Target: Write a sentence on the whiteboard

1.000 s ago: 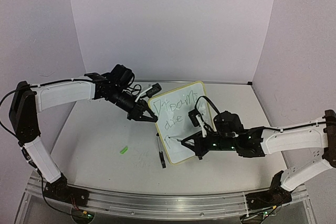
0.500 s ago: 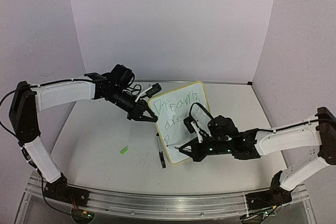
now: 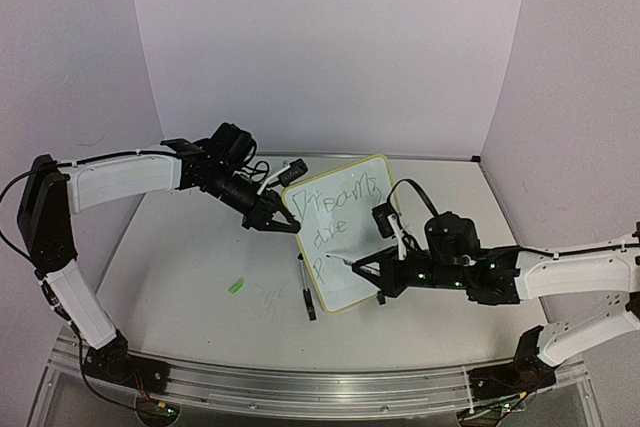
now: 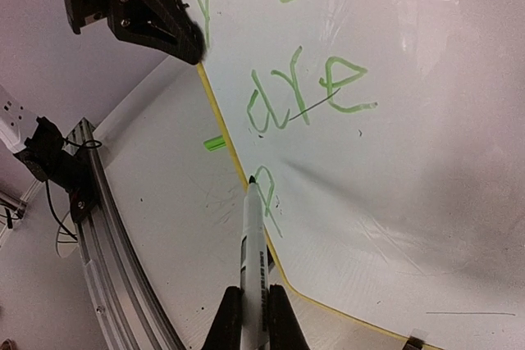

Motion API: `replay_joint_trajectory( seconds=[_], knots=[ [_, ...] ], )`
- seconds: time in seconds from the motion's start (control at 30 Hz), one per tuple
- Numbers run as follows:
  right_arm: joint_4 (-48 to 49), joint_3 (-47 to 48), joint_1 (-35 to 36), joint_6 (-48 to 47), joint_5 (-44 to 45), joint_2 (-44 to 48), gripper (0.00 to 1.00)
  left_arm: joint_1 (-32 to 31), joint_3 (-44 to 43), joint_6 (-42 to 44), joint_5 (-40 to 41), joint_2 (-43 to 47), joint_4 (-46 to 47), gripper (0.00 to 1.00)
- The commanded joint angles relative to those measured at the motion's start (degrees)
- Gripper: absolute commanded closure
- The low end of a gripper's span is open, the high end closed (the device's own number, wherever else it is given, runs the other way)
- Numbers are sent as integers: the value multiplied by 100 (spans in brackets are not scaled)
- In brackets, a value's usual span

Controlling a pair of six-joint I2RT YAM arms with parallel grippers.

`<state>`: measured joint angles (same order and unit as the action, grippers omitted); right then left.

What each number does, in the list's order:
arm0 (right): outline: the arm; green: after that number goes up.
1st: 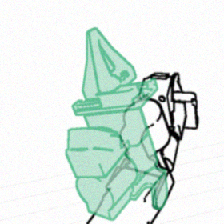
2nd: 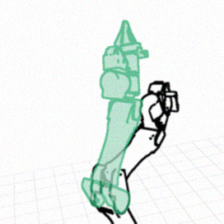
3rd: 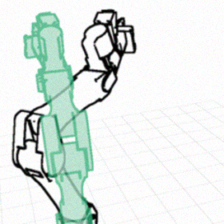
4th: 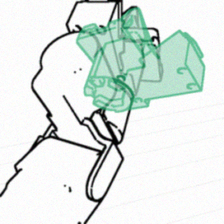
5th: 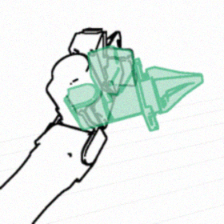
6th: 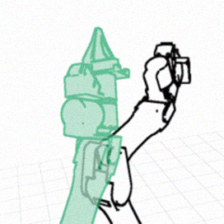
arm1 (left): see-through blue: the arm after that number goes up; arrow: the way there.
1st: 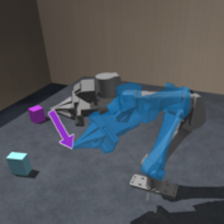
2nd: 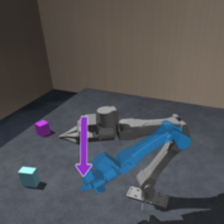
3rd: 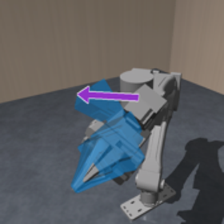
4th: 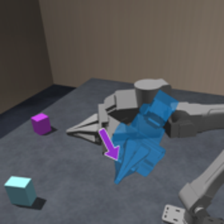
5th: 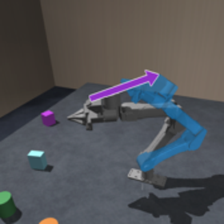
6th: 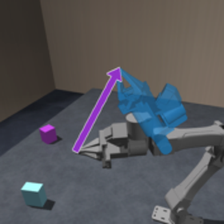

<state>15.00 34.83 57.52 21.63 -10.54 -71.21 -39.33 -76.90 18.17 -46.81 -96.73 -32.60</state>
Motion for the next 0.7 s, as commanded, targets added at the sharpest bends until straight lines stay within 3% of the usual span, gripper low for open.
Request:
replay_joint_trajectory(
  seconds=[0.0,0.67],
  knots=[
    [83,-96,-26,28,261,109,100,-83,0,251,356,-109,-401,100],
    [217,-46,-179,-157,-53,-172,100,-83,-10,249,335,-148,-400,100]
  ],
)
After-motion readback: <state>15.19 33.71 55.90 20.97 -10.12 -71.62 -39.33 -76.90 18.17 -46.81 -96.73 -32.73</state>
